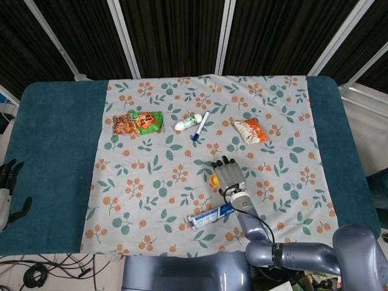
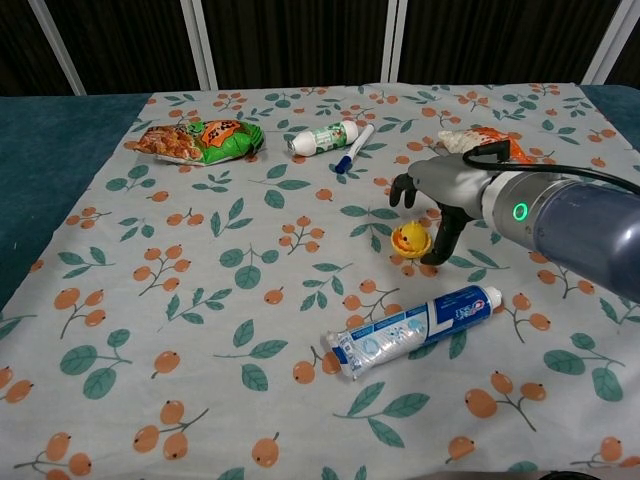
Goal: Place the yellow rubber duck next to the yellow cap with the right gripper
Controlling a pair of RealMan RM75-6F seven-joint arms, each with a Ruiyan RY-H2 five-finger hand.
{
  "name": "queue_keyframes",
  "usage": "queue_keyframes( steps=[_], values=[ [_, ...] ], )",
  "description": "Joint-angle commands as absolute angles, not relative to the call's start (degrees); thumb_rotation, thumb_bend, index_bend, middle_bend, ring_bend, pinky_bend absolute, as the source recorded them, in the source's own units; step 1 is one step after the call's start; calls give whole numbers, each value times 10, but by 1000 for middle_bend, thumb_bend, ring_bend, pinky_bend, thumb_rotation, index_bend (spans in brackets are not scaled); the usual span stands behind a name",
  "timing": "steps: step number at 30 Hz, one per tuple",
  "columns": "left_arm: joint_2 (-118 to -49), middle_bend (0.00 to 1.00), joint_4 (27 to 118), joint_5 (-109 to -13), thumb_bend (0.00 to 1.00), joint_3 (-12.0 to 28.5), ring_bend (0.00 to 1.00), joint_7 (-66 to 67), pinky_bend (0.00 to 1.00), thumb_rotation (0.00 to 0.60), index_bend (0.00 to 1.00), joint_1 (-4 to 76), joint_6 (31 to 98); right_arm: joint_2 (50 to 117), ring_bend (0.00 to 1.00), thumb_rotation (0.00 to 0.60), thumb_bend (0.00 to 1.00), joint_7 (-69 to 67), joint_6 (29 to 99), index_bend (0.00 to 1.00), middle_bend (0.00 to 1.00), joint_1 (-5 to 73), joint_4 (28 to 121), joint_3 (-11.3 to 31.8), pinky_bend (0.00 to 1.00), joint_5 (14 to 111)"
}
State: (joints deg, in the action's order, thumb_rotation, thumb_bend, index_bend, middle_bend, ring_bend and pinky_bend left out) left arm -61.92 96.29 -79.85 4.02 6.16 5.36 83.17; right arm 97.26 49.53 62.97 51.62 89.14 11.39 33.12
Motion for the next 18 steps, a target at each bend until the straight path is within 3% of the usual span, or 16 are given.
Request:
queue_keyframes(
  steps=[1, 10, 18],
  values=[
    [-619, 0, 963, -798, 378, 40, 0, 62, 0, 600, 0, 54, 831, 964, 74, 600, 147, 488, 635, 205, 178, 514, 902, 118, 195, 337],
    [-618, 0, 962, -800, 379, 40, 0, 61, 0, 600, 0, 53, 834, 857, 72, 600, 147, 455, 678, 177, 142, 475, 1012, 124, 195, 365],
    [-620, 0, 962, -803, 379, 38, 0, 65, 0, 600, 0, 52, 836, 703, 7, 600, 120, 365, 750, 131, 73, 370, 1134, 70, 192, 485]
  ],
)
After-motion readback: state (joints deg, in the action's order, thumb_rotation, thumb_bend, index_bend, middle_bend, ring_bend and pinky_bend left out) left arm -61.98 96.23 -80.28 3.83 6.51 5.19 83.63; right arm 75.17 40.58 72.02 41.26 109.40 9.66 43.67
